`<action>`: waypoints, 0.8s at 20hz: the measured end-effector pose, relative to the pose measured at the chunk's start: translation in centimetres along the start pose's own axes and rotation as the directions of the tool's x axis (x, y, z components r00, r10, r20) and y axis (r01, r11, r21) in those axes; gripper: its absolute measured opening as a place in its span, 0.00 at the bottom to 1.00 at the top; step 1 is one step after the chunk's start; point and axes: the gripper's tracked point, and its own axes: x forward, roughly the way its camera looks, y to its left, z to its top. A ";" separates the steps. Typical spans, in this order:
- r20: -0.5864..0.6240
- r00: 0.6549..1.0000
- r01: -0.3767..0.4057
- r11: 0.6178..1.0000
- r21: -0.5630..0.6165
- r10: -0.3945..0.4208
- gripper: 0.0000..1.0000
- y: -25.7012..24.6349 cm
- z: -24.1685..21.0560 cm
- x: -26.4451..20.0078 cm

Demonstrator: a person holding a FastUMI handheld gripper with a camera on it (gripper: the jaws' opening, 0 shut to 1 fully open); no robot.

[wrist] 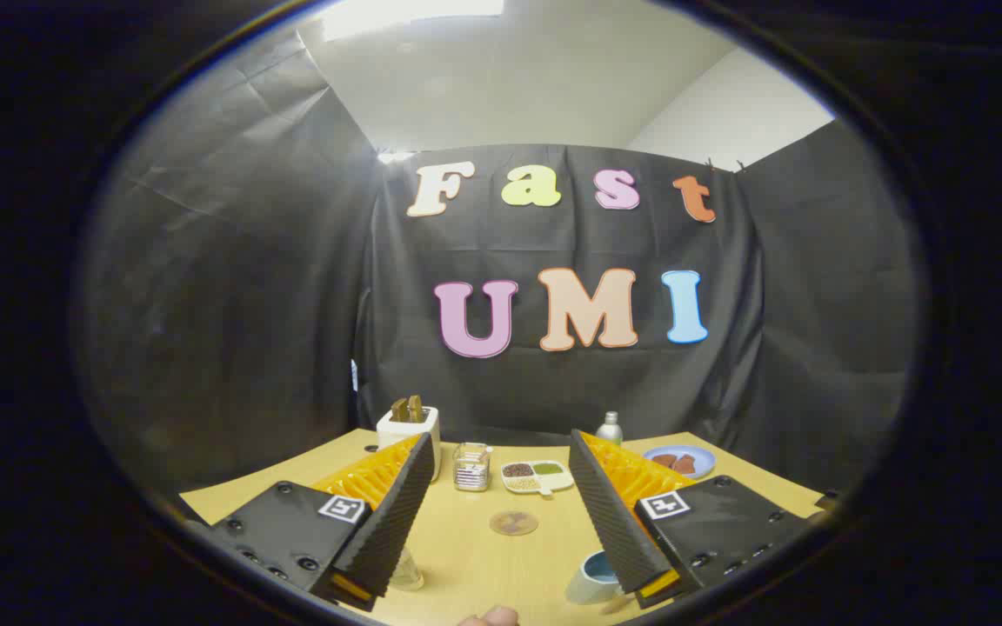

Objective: Take the bottle from table, then pour the juice into the cup, finally place the bottle on the coaster

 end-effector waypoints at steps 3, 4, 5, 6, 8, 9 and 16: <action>0.003 1.000 -0.002 1.000 -0.012 0.002 0.97 0.2 0.2 0.0; 0.004 1.000 -0.002 1.000 -0.013 0.002 0.97 0.3 0.1 0.0; 0.006 1.000 -0.004 1.000 -0.010 0.004 0.97 0.4 0.2 0.0; 0.007 1.000 -0.003 1.000 -0.004 0.003 0.97 0.4 0.2 0.0; 0.010 1.000 -0.002 1.000 0.008 0.002 0.97 0.4 0.3 0.0; 0.013 1.000 0.000 1.000 0.008 0.000 0.97 0.4 0.3 0.1; 0.021 1.000 0.005 1.000 -0.001 -0.005 0.97 0.2 0.7 0.1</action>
